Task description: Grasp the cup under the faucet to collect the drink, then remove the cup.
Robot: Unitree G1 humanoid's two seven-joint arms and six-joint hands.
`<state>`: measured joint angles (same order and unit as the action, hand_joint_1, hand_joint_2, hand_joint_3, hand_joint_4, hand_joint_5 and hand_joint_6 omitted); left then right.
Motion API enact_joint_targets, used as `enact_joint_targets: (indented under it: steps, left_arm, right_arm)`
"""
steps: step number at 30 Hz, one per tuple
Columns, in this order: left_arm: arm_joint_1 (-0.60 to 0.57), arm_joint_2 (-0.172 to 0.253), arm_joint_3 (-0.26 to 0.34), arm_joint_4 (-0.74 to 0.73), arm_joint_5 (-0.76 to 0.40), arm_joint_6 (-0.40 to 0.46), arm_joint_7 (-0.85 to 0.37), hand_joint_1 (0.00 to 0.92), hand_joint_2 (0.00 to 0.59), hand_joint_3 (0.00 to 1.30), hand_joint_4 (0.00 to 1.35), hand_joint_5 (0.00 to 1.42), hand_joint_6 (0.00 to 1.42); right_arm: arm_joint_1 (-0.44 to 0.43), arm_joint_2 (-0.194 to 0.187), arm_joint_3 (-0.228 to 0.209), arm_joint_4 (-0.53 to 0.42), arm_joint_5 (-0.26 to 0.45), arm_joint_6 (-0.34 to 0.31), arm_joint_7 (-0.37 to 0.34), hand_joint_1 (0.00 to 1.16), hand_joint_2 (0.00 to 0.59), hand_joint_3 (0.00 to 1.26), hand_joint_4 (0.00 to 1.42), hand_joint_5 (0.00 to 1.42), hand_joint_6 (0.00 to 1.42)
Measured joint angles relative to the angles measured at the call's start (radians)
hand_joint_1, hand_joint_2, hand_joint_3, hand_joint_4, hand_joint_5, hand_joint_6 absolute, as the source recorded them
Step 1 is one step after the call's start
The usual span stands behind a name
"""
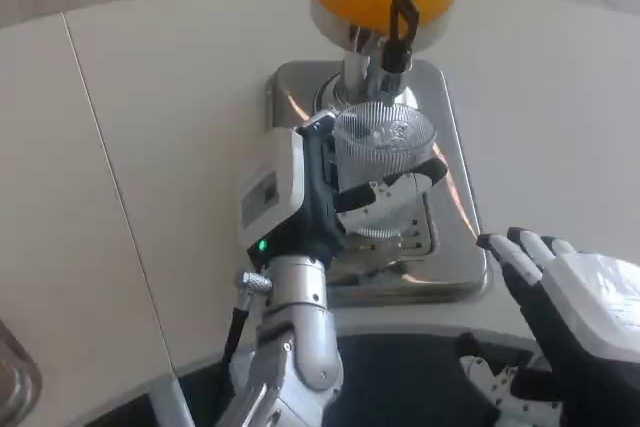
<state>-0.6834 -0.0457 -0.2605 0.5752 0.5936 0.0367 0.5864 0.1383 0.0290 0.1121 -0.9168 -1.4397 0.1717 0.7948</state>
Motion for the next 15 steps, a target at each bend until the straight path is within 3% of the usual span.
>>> enact_joint_targets:
  steps: [7,15]
  left_arm:
    - [0.018,0.013,-0.023,-0.02,0.008,0.004,0.002,0.324,0.086,0.5,0.31,0.59,0.93]
    - [0.034,0.02,-0.033,-0.077,0.011,0.04,0.009,0.273,0.089,0.47,0.26,0.51,0.65]
  right_arm:
    - [0.02,0.007,-0.003,-0.004,0.007,0.0,0.0,0.54,0.468,0.08,0.0,0.0,0.0]
    - [0.023,0.01,-0.008,-0.021,0.02,0.0,0.0,0.54,0.468,0.08,0.0,0.0,0.0]
